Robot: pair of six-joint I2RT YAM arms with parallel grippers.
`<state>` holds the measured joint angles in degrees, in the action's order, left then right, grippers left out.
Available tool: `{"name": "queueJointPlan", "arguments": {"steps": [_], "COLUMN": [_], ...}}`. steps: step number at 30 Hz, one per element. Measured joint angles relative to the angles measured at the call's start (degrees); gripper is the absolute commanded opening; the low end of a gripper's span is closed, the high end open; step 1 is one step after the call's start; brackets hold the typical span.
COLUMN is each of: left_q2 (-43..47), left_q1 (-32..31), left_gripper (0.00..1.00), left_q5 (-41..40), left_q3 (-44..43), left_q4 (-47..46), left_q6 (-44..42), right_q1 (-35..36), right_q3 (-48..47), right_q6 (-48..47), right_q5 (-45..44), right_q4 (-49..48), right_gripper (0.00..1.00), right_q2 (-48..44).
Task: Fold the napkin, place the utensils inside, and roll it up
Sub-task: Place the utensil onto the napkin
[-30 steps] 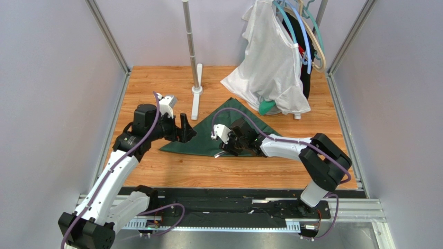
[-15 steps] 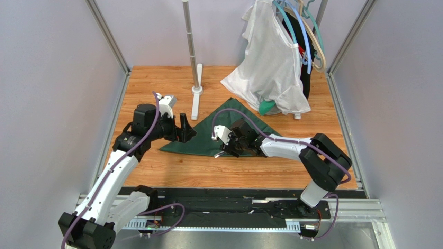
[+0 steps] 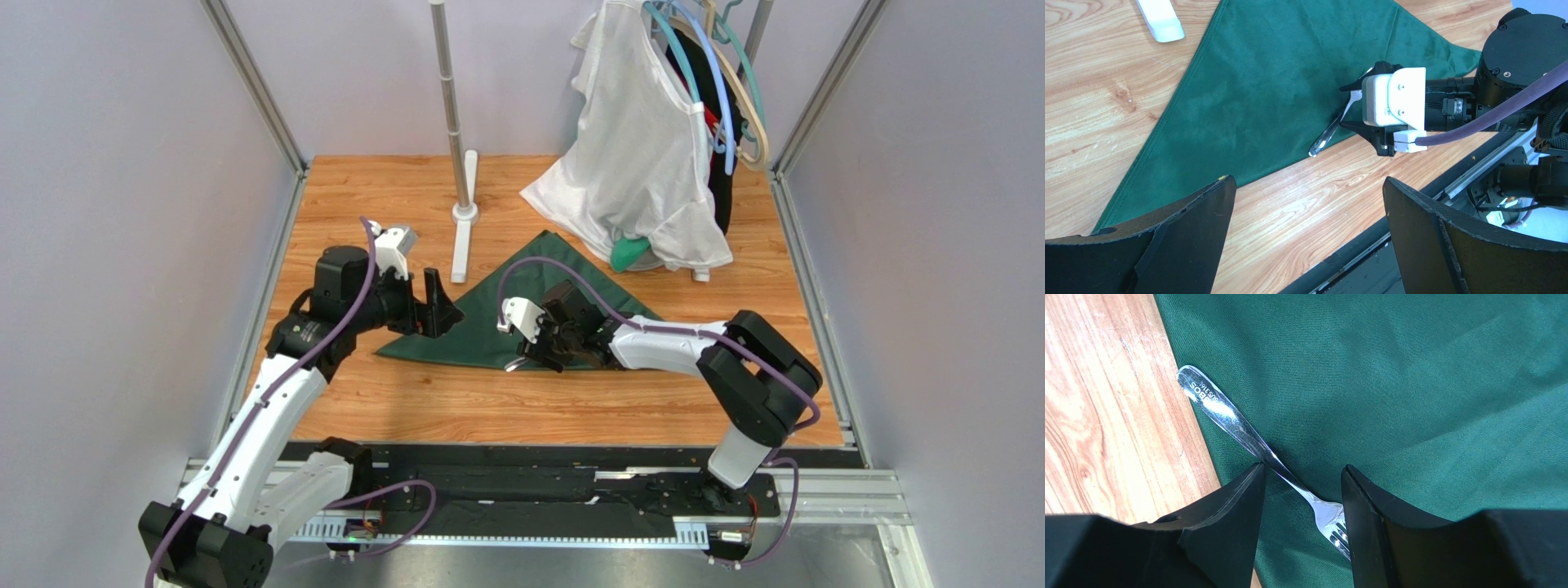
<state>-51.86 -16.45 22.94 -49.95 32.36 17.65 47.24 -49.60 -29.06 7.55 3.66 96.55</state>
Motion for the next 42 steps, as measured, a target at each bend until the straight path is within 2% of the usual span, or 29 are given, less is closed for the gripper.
{"name": "queueJointPlan", "arguments": {"steps": [9, 12, 16, 20, 31, 42], "left_q2": [0.11, 0.13, 0.20, 0.31, 0.44, 0.44], "left_q1": [0.04, 0.04, 0.04, 0.04, 0.04, 0.04], "left_gripper": [0.99, 0.99, 0.99, 0.99, 0.99, 0.99], "left_q5": [0.24, 0.44, 0.57, 0.57, 0.57, 0.81], "left_q3": [0.09, 0.24, 0.50, 0.55, 0.55, 0.55], "left_q4": [0.00, -0.02, -0.02, -0.02, -0.02, -0.02], "left_q6": [0.04, 0.04, 0.04, 0.07, 0.09, 0.20], "right_q1": [0.00, 0.00, 0.00, 0.00, -0.46, -0.94], "right_q3": [-0.46, -1.36, -2.54, -3.63, -3.82, -3.80], "right_q6": [-0.35, -0.37, -0.59, -0.96, -0.94, 0.96], "right_q5": [0.94, 1.84, 3.02, 3.91, 5.42, 4.85], "right_q4": [-0.11, -0.13, -0.07, 0.07, 0.35, 0.48], "right_gripper": [0.45, 0.45, 0.50, 0.49, 0.35, 0.29], "right_q2": [0.24, 0.85, 1.81, 3.19, 3.76, 3.69]}}
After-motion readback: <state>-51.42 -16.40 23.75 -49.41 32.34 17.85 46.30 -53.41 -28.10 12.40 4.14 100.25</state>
